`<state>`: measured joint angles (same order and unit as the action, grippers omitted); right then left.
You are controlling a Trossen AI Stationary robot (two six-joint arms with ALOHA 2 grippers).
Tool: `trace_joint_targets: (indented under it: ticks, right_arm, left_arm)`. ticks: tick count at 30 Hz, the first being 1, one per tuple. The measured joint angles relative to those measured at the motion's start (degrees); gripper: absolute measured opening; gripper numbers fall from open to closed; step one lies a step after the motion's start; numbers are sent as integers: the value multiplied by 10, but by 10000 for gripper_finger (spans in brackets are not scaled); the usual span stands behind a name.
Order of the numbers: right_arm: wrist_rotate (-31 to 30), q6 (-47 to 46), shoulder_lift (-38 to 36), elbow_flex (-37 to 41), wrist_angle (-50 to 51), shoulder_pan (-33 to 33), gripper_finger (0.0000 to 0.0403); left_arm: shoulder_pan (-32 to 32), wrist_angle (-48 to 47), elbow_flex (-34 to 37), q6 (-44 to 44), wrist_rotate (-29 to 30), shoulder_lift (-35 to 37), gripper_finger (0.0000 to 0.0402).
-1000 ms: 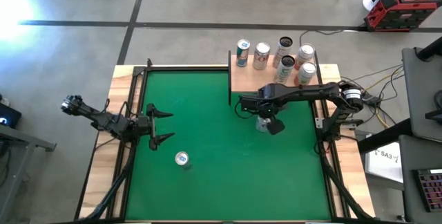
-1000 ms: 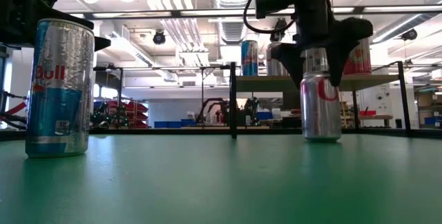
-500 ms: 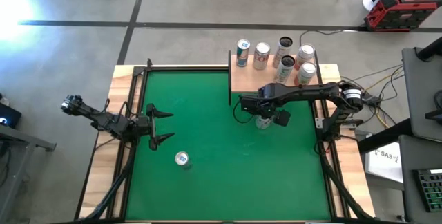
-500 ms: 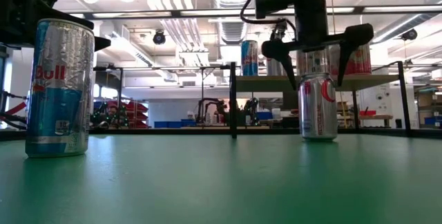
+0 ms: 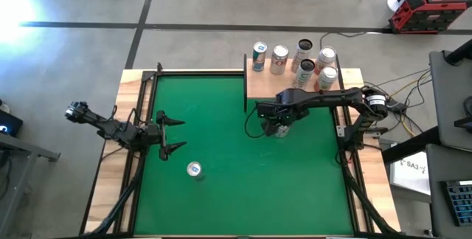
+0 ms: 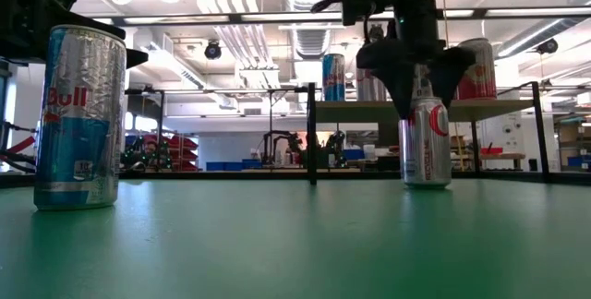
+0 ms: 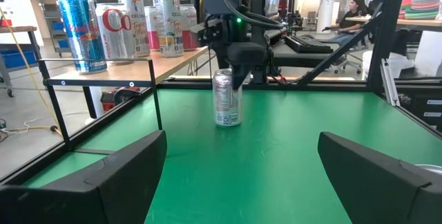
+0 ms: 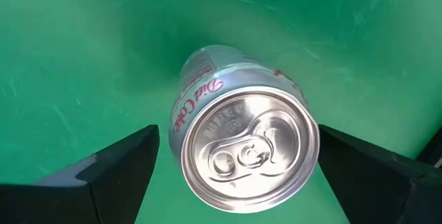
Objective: Place canned beverage on shelf
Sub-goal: Put the red-silver soda can on the shelf aligned with the other red-silver soda can
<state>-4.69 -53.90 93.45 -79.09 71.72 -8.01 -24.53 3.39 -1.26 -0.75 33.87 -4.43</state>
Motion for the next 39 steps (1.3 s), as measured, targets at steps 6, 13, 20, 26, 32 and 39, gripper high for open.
trace_joint_targets:
  ticks: [6, 13, 20, 26, 32, 39]
  right_arm:
    - [-13, 52, 2, 0, 3, 0, 370]
    - [-29, 114, 3, 1, 2, 0, 370]
    - [-28, 154, 3, 1, 2, 0, 370]
    - [-28, 109, 3, 1, 2, 0, 359]
    - [-26, 79, 3, 1, -1, 4, 304]
    - [-26, -8, 3, 1, -2, 11, 287]
  left_arm:
    - [0, 0, 0, 0, 0, 0, 361]
    - [0, 0, 0, 0, 0, 0, 361]
    - [0, 0, 0, 0, 0, 0, 361]
    - [0, 0, 0, 0, 0, 0, 361]
    - [0, 0, 0, 0, 0, 0, 361]
    - [0, 0, 0, 0, 0, 0, 361]
